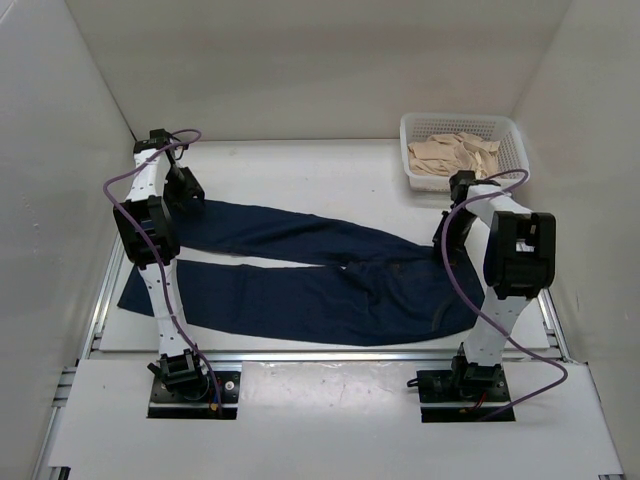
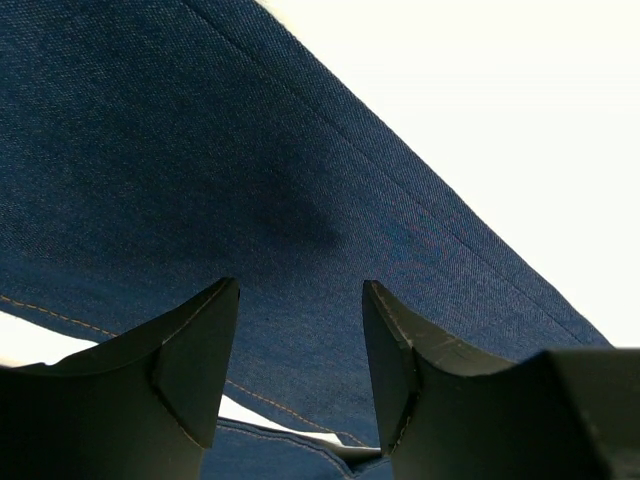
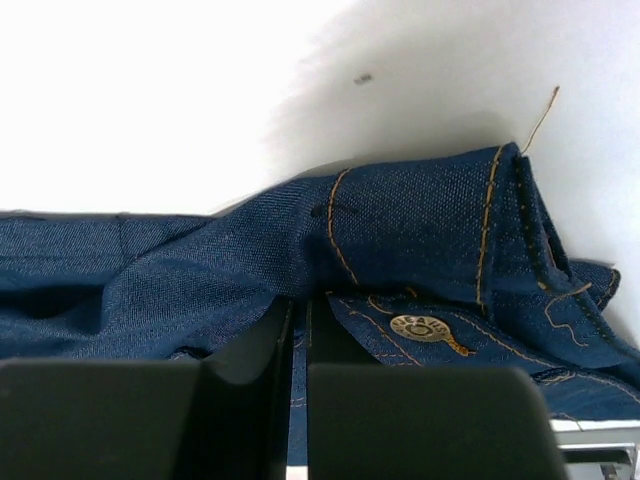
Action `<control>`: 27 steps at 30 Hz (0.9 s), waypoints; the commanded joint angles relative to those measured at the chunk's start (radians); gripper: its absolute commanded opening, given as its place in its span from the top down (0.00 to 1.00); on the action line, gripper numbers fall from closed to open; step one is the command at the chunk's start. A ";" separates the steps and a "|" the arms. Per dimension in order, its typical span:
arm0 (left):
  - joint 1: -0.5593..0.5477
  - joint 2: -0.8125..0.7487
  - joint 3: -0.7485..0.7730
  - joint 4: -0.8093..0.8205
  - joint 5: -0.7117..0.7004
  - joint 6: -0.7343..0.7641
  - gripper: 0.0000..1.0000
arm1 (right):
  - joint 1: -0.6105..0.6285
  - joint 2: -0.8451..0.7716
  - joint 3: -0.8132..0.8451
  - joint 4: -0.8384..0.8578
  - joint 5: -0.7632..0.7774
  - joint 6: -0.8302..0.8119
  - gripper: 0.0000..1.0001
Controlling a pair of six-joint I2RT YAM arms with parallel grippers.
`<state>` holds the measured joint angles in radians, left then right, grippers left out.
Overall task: Fold and stack the trousers
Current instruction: Flatten the trousers out
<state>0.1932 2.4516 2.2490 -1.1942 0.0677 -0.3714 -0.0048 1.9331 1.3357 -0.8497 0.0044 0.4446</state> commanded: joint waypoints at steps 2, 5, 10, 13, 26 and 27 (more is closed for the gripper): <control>-0.003 -0.098 0.006 0.010 0.020 0.005 0.36 | 0.005 -0.063 0.033 0.075 0.003 0.017 1.00; -0.003 -0.089 0.017 0.010 0.040 0.005 0.37 | 0.005 -0.214 0.033 0.041 0.031 0.026 1.00; 0.006 -0.101 -0.006 0.019 0.066 -0.015 0.39 | 0.014 -0.474 -0.096 -0.054 0.100 0.078 1.00; 0.006 -0.120 -0.040 0.030 0.075 -0.026 0.39 | 0.052 -0.633 -0.271 -0.112 0.114 0.129 1.00; 0.006 -0.169 -0.031 0.030 0.086 -0.017 0.37 | 0.134 -0.737 -0.249 -0.124 0.213 0.224 0.62; 0.006 -0.169 -0.022 0.030 0.077 -0.017 0.37 | 0.134 -0.700 -0.201 -0.115 0.233 0.211 0.75</control>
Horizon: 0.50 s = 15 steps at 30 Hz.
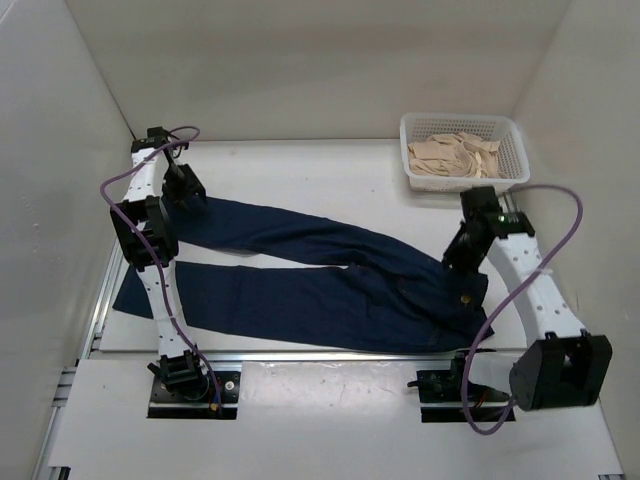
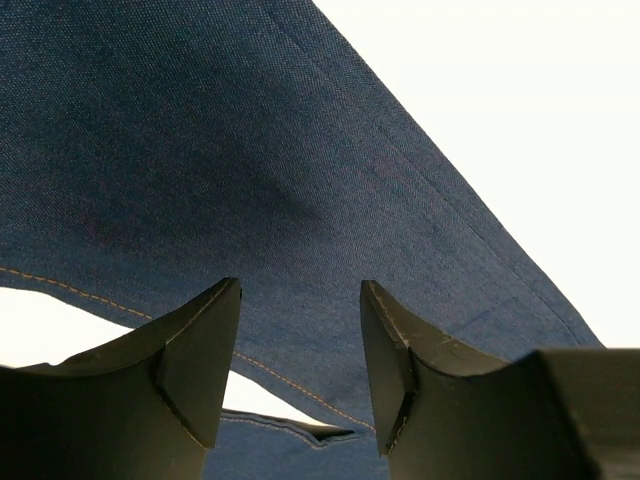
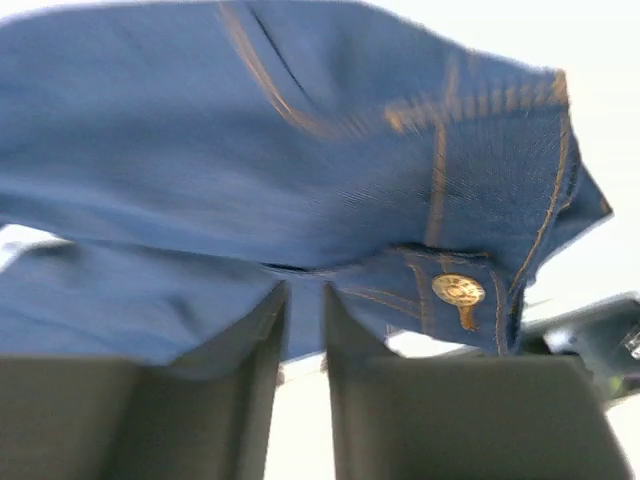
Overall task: Fold and stack the trousers
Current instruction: Flatten the trousers out
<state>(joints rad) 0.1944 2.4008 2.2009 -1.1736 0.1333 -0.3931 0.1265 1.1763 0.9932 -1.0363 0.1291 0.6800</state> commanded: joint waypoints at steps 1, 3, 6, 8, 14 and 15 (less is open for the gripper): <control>0.005 -0.118 0.026 0.009 0.011 0.005 0.37 | 0.002 0.139 0.222 0.087 0.119 -0.046 0.81; 0.005 -0.129 0.026 0.000 0.011 0.005 0.37 | -0.007 0.225 0.303 0.110 0.119 -0.095 0.82; 0.005 -0.138 0.017 0.000 0.011 0.005 0.37 | -0.033 0.382 0.421 0.145 0.110 -0.141 0.56; 0.005 -0.138 0.017 0.000 0.011 0.005 0.37 | -0.042 0.486 0.476 0.159 0.098 -0.157 0.40; 0.005 -0.147 -0.013 0.000 0.020 0.014 0.37 | -0.042 0.524 0.310 0.212 -0.075 -0.178 0.55; 0.005 -0.147 -0.013 0.000 0.020 0.014 0.37 | -0.042 0.505 0.267 0.234 -0.097 -0.178 0.57</control>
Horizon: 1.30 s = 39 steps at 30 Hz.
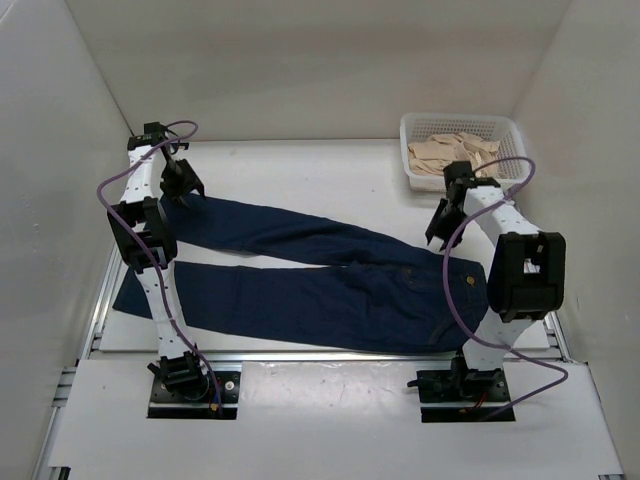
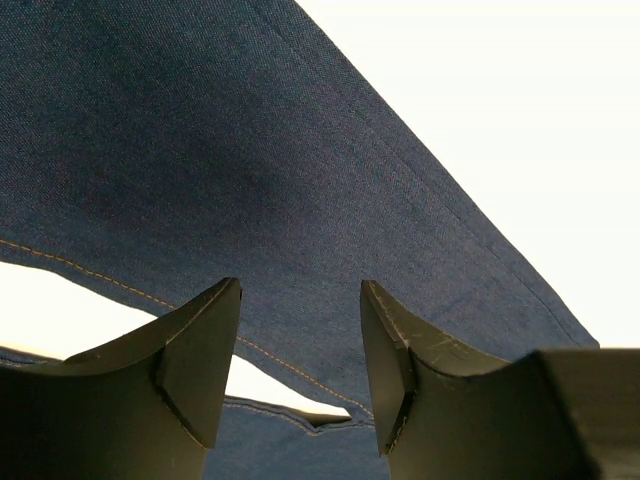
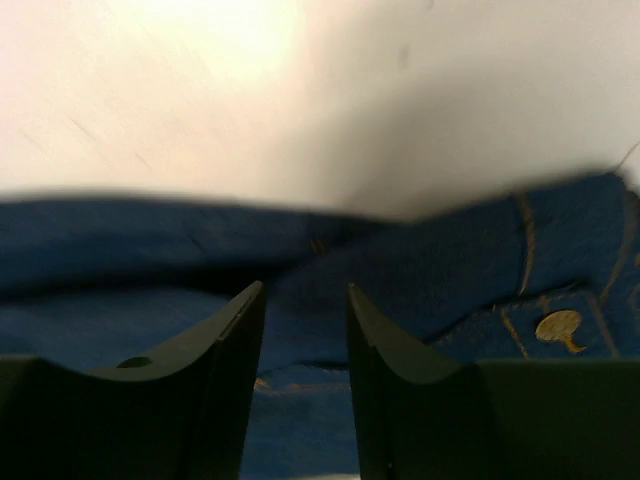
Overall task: Fold and stack the trousers
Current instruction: Flatten the trousers out
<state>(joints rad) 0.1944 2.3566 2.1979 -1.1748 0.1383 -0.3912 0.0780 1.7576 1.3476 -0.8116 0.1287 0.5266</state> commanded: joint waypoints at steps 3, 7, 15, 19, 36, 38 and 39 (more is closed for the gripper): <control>0.005 -0.103 -0.010 0.001 0.006 0.022 0.37 | 0.019 -0.173 -0.241 0.028 -0.144 -0.048 0.59; 0.005 -0.094 -0.010 0.001 0.006 0.022 0.37 | 0.031 -0.265 -0.353 0.016 -0.121 -0.062 0.58; 0.005 -0.105 -0.010 0.001 0.006 0.022 0.37 | -0.026 -0.221 -0.182 0.006 -0.118 -0.024 0.02; 0.005 -0.105 -0.010 0.001 0.006 0.012 0.37 | -0.049 -0.062 -0.073 0.006 -0.230 0.056 0.02; 0.005 -0.114 -0.052 0.030 -0.003 0.012 0.37 | -0.038 0.010 0.069 0.026 -0.230 0.125 1.00; 0.005 -0.102 -0.027 0.030 -0.003 0.012 0.37 | -0.038 -0.023 0.151 -0.024 -0.206 0.093 1.00; 0.005 -0.089 -0.009 0.021 -0.003 0.012 0.37 | -0.029 -0.045 0.215 -0.043 -0.183 0.082 1.00</control>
<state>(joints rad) 0.1944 2.3318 2.1387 -1.1664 0.1387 -0.3820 0.0372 1.8191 1.4059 -0.8295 -0.1108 0.6422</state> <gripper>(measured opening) 0.625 0.003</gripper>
